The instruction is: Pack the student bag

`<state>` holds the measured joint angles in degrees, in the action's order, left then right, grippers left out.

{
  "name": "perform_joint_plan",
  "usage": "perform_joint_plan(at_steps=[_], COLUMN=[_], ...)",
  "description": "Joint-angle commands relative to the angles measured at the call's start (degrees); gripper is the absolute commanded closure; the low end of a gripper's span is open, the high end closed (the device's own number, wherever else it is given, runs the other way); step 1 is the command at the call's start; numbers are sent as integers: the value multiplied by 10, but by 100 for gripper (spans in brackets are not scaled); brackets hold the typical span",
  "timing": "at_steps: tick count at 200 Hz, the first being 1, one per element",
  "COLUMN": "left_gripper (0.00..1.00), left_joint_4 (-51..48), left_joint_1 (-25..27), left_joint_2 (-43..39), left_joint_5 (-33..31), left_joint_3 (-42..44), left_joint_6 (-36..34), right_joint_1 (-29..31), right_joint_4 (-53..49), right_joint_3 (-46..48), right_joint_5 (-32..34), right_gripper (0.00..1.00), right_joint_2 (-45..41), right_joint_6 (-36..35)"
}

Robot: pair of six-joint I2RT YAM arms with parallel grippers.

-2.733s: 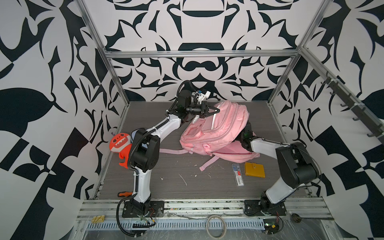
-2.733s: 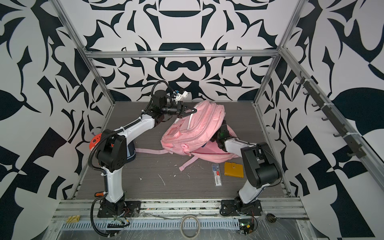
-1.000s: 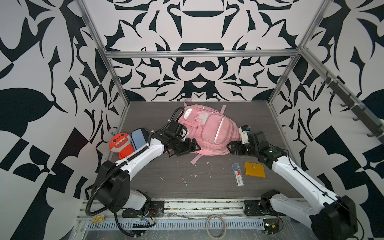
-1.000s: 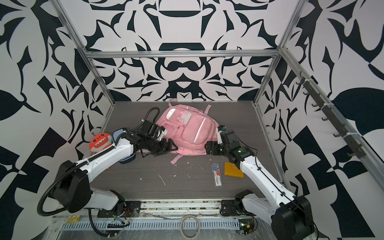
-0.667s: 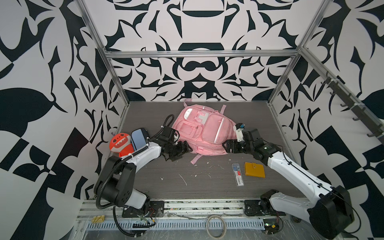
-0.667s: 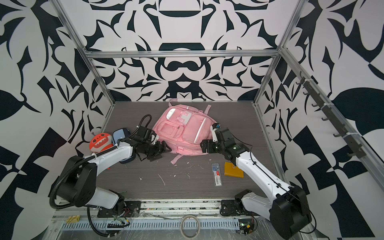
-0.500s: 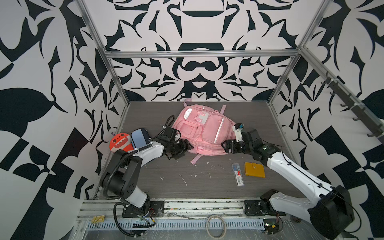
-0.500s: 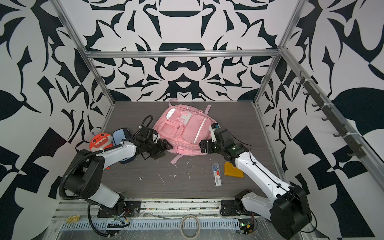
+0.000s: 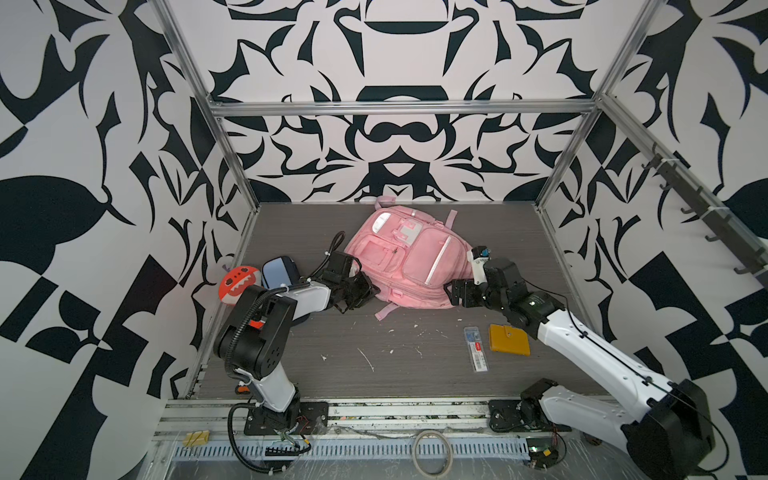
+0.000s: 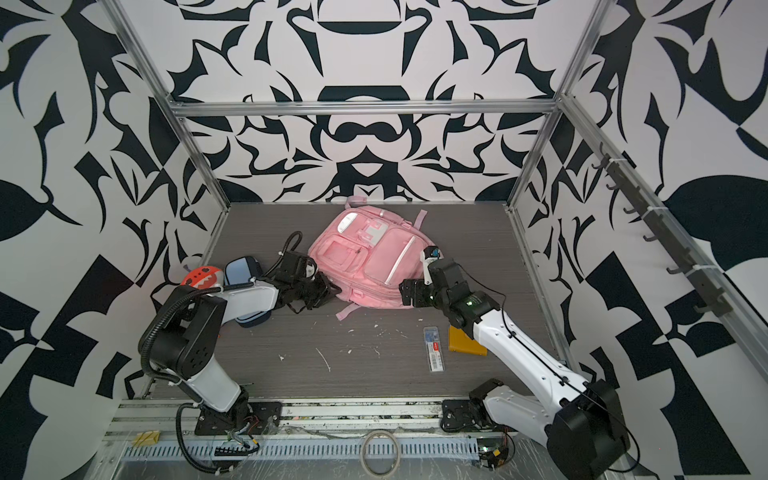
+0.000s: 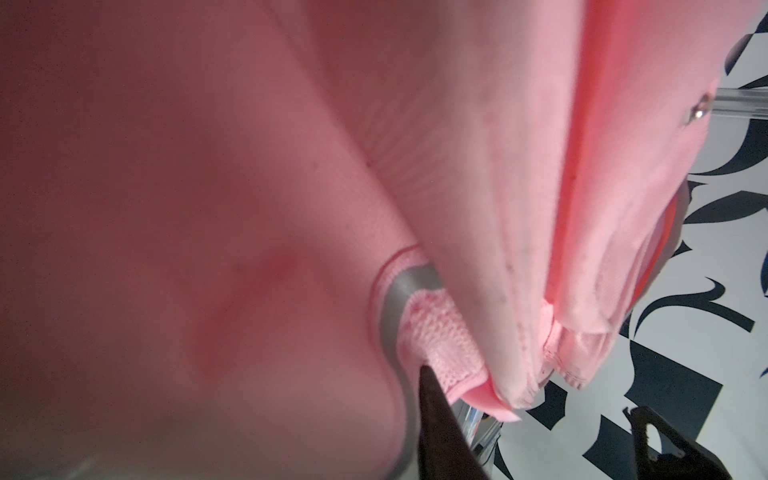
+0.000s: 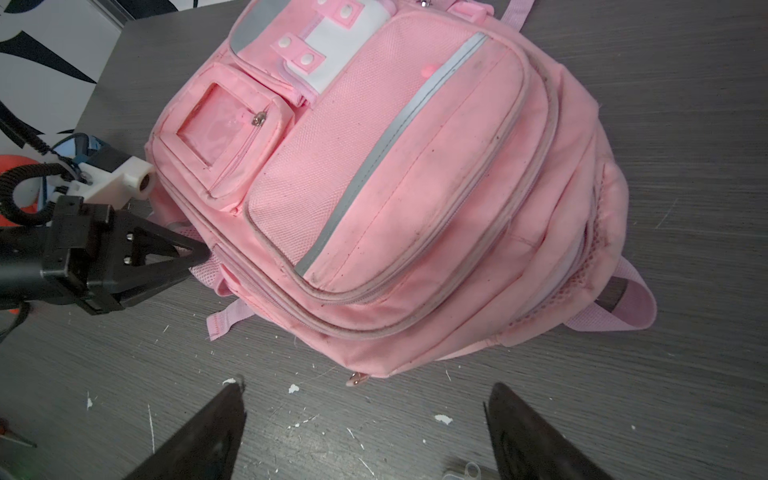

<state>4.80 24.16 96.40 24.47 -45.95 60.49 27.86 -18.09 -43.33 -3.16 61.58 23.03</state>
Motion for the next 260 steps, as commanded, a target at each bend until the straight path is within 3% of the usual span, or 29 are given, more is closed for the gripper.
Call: perform_joint_plan(at_steps=[1, 42, 98, 134, 158, 200, 227, 260], left_gripper=[83, 100, 100, 100, 100, 100, 100, 100], left_joint_4=[11, 11, -8, -47, -70, -90, -95, -98], left_joint_1=[-1, -1, -1, 0, 0, 7, 10, 17], left_joint_2=[7, 8, -8, -38, -50, -57, -50, -42], left_joint_5=[0, 1, 21, 39, 54, 69, 86, 99], left_joint_3=[-11, -20, -45, -72, -101, -159, -198, -236], left_joint_6=[2, -3, -14, -19, -12, 11, 28, 45], right_joint_1=[3, 2, 2, 6, 20, 46, 68, 79], right_joint_4=[22, 35, 44, 66, 39, 53, 78, 138], right_joint_3=[6, 12, 32, 32, 11, -16, -45, -49], right_joint_5=[13, 6, -41, -171, -218, -216, -237, -173], right_gripper=[7, 7, 7, 8, 8, 9, 17, 19], right_joint_2=[-8, -11, -34, -40, -18, 16, 68, 114], right_joint_6=[4, -1, -50, -103, -139, -159, -159, -129])
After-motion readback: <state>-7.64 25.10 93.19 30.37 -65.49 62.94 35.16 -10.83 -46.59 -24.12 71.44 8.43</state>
